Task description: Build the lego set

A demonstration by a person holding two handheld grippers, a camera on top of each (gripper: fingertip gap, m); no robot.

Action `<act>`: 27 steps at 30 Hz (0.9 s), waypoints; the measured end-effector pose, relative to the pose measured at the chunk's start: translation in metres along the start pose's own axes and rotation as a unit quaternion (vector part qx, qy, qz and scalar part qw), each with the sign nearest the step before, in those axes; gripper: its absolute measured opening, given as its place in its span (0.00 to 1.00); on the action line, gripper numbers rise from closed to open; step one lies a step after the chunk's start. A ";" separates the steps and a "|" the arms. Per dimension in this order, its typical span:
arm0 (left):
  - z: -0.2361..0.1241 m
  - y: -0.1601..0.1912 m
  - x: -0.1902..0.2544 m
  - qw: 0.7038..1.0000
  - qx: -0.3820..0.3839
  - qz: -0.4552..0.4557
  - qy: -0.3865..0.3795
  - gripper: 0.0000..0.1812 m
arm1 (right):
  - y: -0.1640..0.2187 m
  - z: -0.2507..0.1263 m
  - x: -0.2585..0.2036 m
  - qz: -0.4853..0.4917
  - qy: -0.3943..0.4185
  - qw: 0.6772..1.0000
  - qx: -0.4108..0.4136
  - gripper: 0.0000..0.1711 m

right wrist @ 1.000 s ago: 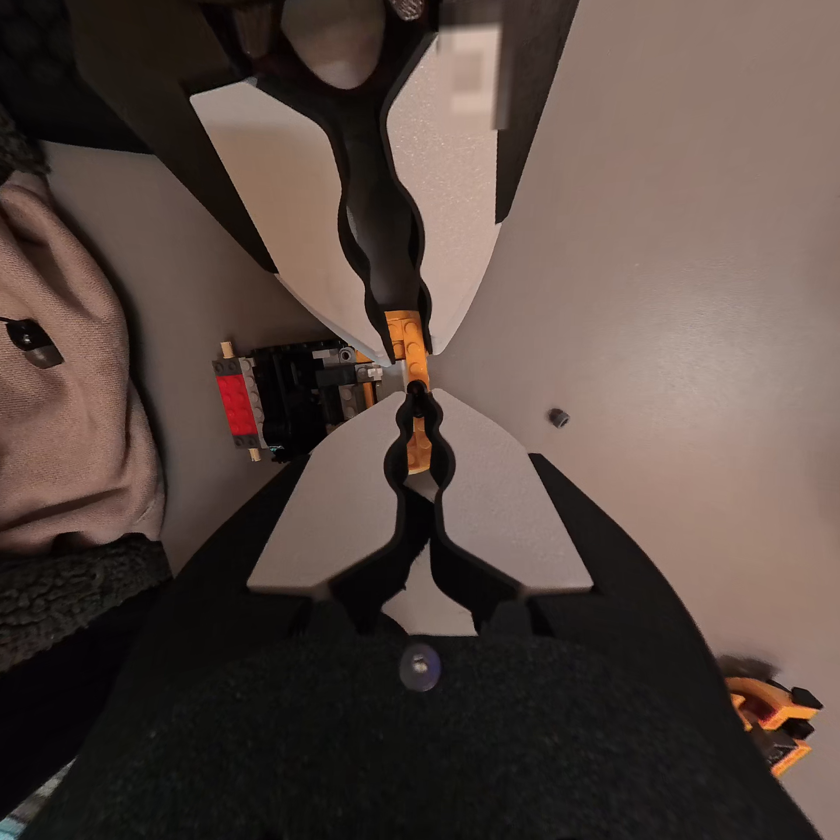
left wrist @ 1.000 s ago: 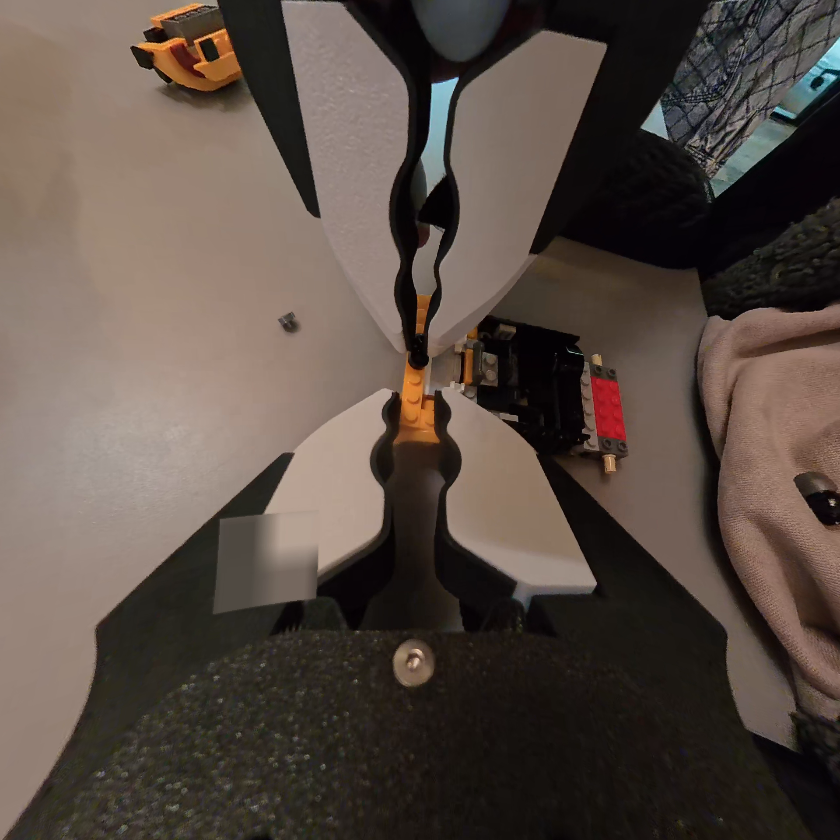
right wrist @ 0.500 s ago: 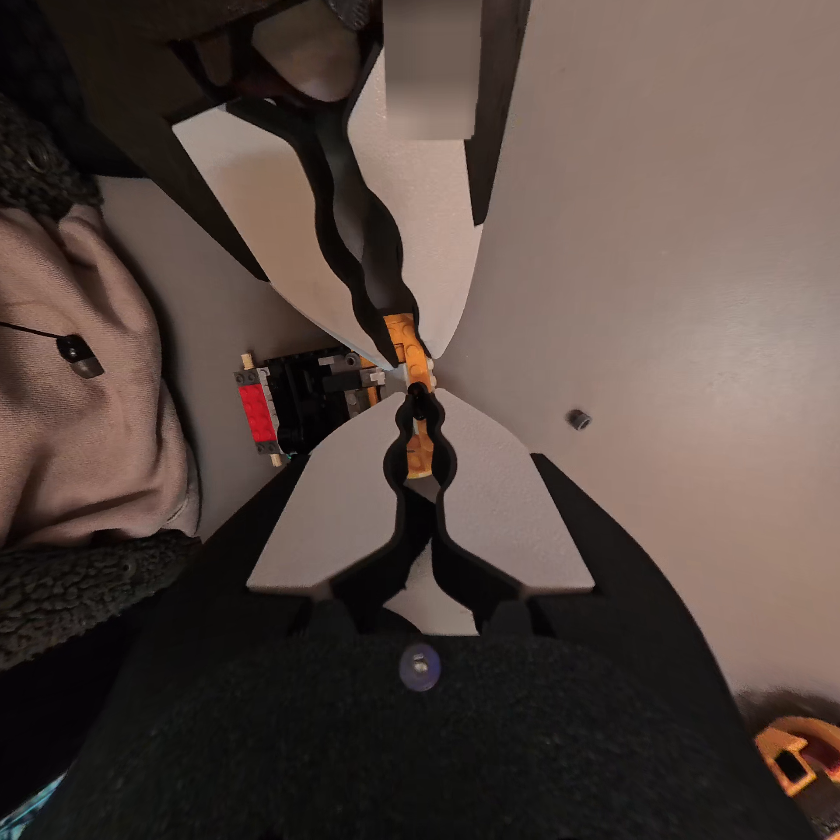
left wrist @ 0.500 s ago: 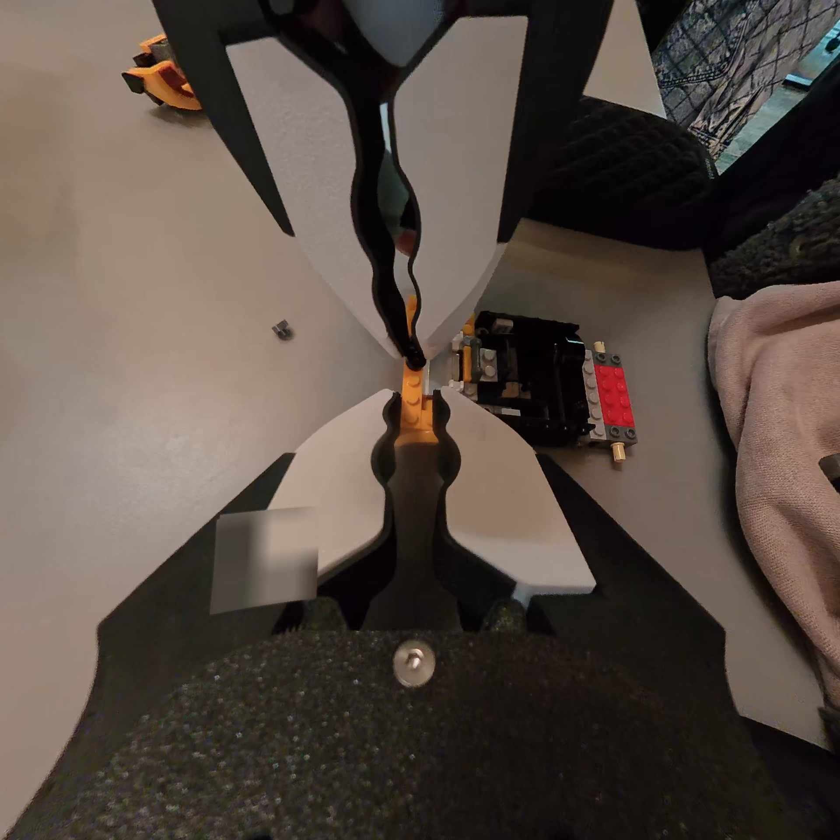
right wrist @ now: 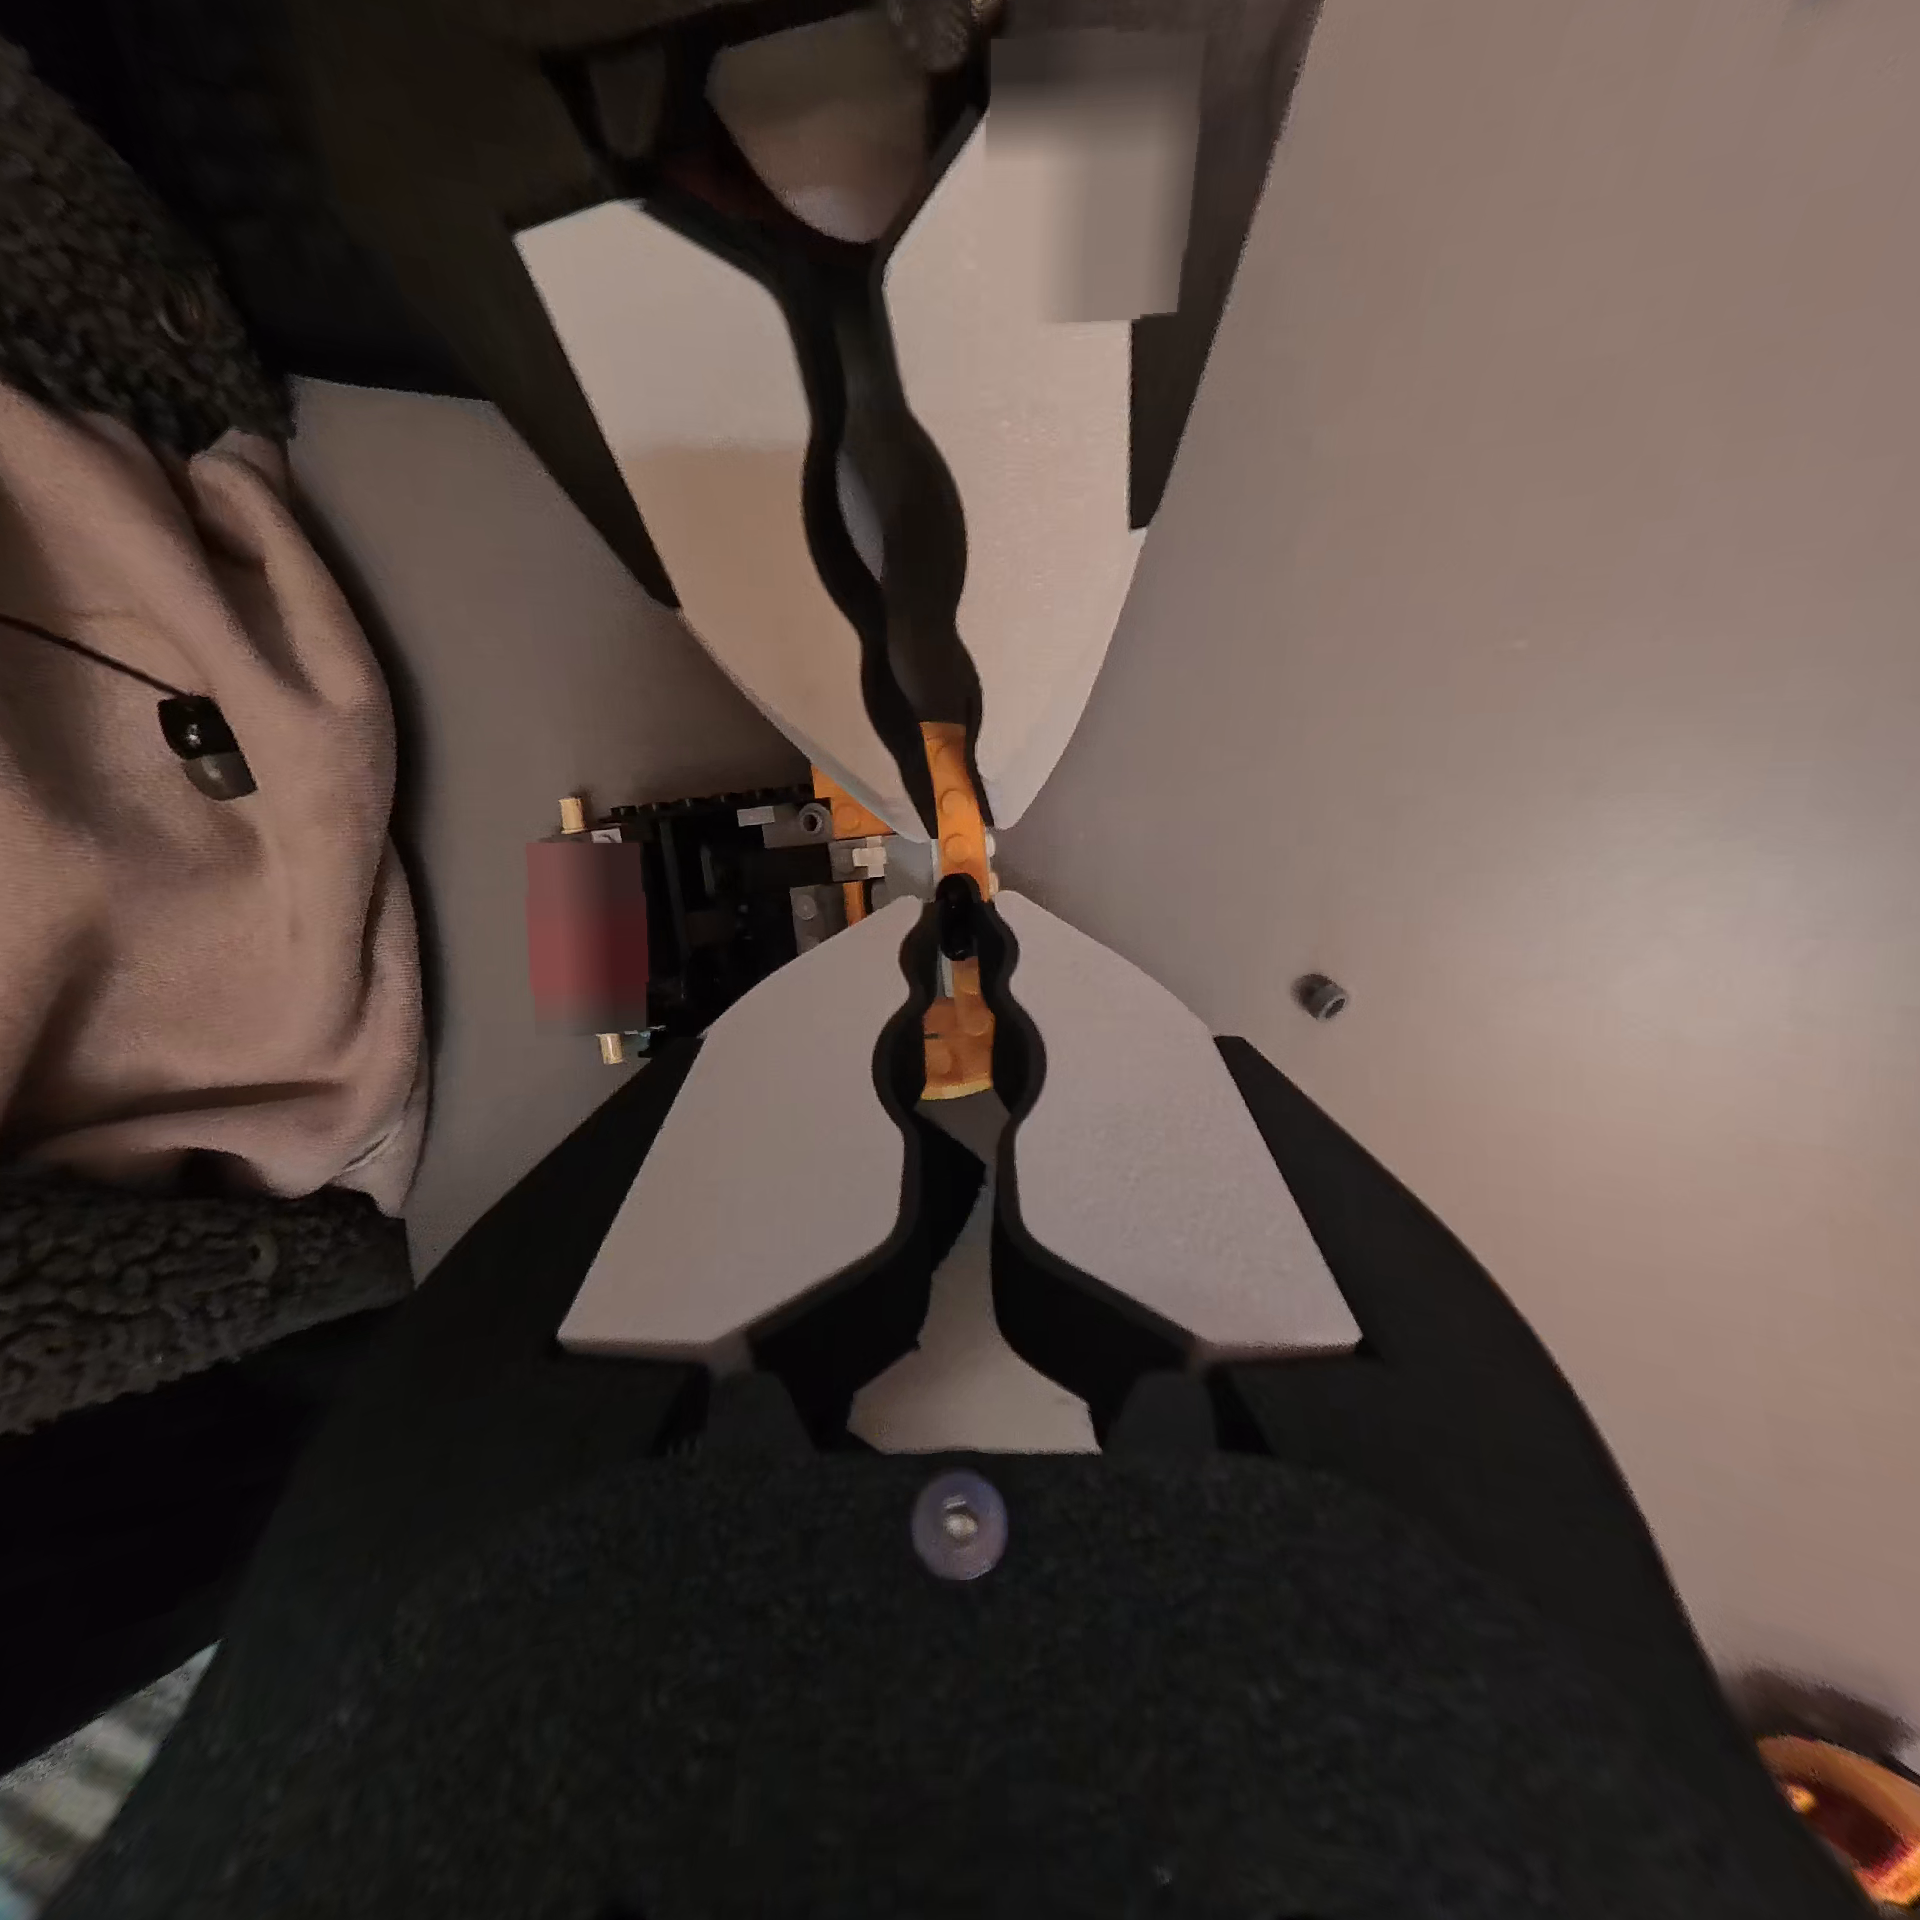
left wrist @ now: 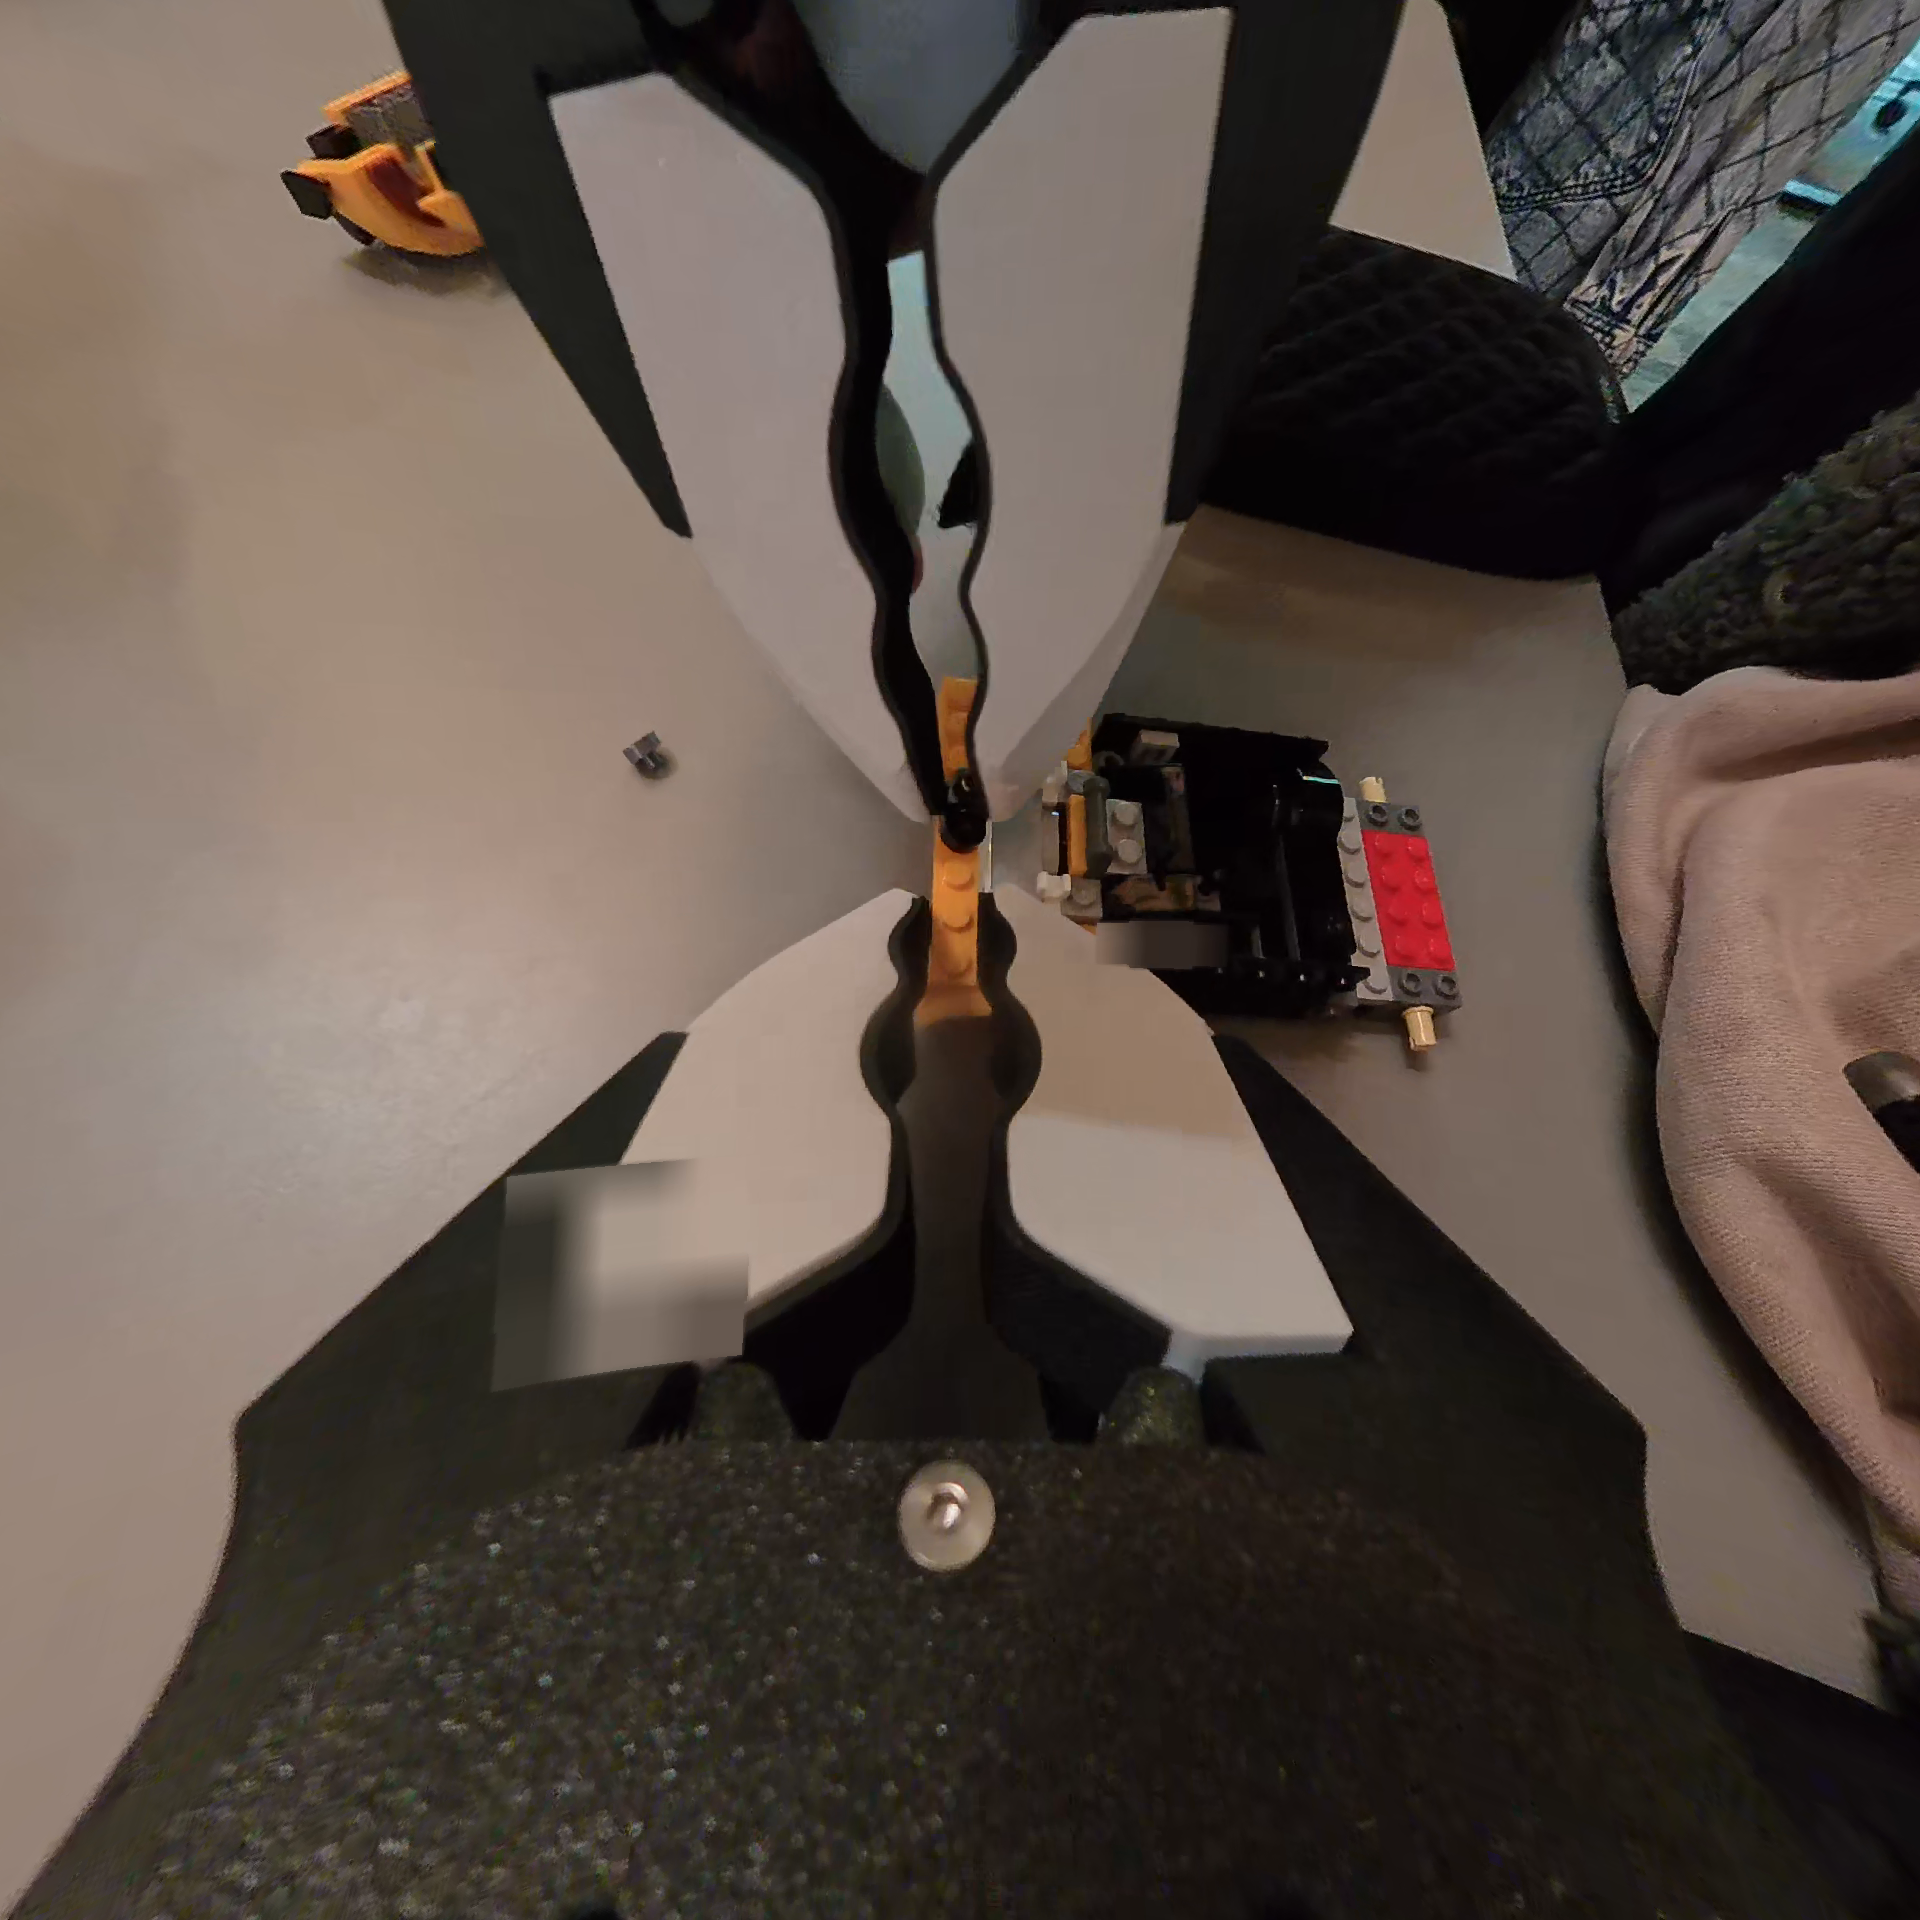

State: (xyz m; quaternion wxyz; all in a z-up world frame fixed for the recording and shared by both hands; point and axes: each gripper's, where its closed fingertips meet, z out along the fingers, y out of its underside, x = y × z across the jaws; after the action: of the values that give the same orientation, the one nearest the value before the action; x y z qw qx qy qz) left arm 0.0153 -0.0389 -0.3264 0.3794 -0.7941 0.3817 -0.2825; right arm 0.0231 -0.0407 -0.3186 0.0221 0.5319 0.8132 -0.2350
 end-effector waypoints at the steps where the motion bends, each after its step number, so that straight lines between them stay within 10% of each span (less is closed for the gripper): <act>1: 0.000 0.000 0.000 1.000 0.000 -0.001 0.001 0.05 | 0.000 -0.001 -0.002 -0.009 0.004 1.000 0.004 0.05; 13: -0.002 0.001 0.001 1.000 0.000 -0.007 0.004 0.05 | 0.000 -0.003 0.001 -0.136 0.140 0.981 -0.010 0.04; 27: -0.004 0.001 0.005 1.000 0.001 -0.005 0.003 0.05 | 0.000 -0.002 0.000 -0.113 0.115 0.987 -0.026 0.02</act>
State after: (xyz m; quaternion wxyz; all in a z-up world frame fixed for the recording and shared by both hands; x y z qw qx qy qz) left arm 0.0146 -0.0452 -0.3240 0.3772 -0.7948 0.3784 -0.2877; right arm 0.0236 -0.0404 -0.3172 -0.0842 0.4597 0.8709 -0.1520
